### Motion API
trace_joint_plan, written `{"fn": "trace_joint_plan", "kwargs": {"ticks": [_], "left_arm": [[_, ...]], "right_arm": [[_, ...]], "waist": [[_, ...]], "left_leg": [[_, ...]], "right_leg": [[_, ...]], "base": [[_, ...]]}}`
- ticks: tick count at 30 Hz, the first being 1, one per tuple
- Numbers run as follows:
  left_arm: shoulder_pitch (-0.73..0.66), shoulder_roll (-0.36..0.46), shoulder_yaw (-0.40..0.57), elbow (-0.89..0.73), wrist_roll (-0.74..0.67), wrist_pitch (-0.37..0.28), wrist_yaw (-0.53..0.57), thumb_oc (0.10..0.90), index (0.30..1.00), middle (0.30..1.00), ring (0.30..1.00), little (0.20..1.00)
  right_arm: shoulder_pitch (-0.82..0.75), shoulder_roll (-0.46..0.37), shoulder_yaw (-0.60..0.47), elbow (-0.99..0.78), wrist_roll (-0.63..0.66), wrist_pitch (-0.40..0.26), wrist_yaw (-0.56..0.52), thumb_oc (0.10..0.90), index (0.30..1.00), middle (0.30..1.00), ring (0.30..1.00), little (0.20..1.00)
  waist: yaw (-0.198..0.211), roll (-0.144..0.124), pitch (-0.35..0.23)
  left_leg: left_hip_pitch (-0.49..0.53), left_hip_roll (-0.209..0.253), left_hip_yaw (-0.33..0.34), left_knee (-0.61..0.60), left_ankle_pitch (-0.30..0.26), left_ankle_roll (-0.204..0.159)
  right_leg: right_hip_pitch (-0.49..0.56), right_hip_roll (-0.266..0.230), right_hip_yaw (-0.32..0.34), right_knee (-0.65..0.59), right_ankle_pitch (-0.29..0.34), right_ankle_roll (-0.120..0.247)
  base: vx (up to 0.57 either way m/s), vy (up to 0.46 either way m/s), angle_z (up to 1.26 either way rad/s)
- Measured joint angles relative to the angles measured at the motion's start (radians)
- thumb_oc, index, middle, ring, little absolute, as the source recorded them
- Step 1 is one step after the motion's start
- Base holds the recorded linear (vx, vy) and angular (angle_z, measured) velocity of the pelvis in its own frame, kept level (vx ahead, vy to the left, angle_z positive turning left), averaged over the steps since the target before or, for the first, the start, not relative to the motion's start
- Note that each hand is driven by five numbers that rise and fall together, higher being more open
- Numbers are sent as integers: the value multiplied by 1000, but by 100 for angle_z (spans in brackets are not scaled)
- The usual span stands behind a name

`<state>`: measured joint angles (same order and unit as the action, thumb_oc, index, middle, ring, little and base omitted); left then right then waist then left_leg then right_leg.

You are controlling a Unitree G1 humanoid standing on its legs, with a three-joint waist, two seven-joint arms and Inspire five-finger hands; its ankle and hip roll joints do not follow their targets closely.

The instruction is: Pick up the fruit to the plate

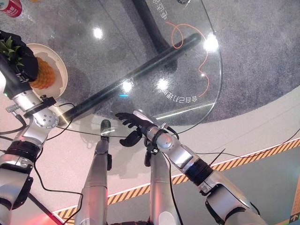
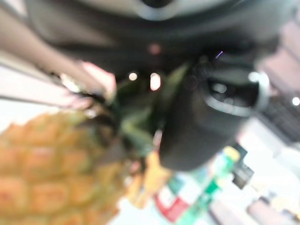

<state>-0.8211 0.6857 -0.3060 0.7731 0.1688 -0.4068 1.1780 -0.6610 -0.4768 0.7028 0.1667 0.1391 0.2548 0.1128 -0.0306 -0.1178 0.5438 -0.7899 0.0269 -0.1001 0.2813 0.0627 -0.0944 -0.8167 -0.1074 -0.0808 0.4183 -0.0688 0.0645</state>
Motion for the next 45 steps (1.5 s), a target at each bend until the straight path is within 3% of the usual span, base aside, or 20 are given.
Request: {"fn": "trace_joint_plan", "kwargs": {"ticks": [9, 11, 12, 13, 37, 45], "left_arm": [[-1, -2, -1, 0, 0, 0, 10, 100, 300, 300, 300, 200], [-1, -2, -1, 1, 0, 0, 10, 347, 512, 512, 512, 447], [-1, -2, -1, 1, 0, 0, 10, 545, 681, 681, 681, 645], [-1, -2, -1, 1, 0, 0, 10, 800, 900, 900, 900, 900], [1, -8, -1, 1, 0, 0, 7, 800, 900, 900, 900, 900], [84, -7, 14, 3, -19, -20, -15, 800, 900, 900, 900, 900]], "right_arm": [[-7, 0, -4, 0, 0, 0, 0, 800, 900, 900, 900, 900], [-7, 0, -5, 1, 0, -1, 0, 800, 900, 900, 900, 900], [-7, 0, -5, 1, 0, -2, 0, 800, 900, 900, 900, 900], [-7, 0, -5, 1, 0, -2, 0, 800, 900, 900, 900, 900], [7, 2, -7, 6, 0, -3, -1, 800, 900, 900, 900, 900], [34, 5, -12, 5, 0, -4, -21, 800, 900, 900, 900, 900]], "waist": [[1, 1, 0], [1, 1, 0], [1, 1, 0], [1, 1, 0], [33, 4, 0], [42, 17, 0]], "left_leg": [[0, 1, 4, -5, 3, -4], [0, 1, 4, -6, 4, -5], [0, 1, 4, -7, 5, -5], [0, 1, 4, -8, 6, -6], [46, 5, 2, -39, 42, -17], [107, 8, 7, -61, 43, -18]], "right_leg": [[-12, 0, 4, 15, -6, -5], [-14, 0, 5, 16, -6, -5], [-14, 1, 4, 16, -6, -5], [-15, 0, 4, 17, -6, -5], [0, 1, 6, 50, -5, -19], [48, 1, 9, 48, -10, -20]], "base": [[0, 0, 0], [0, 0, 0], [0, 0, 0], [0, 0, 0], [-2, -26, 0], [12, -72, -1]]}}
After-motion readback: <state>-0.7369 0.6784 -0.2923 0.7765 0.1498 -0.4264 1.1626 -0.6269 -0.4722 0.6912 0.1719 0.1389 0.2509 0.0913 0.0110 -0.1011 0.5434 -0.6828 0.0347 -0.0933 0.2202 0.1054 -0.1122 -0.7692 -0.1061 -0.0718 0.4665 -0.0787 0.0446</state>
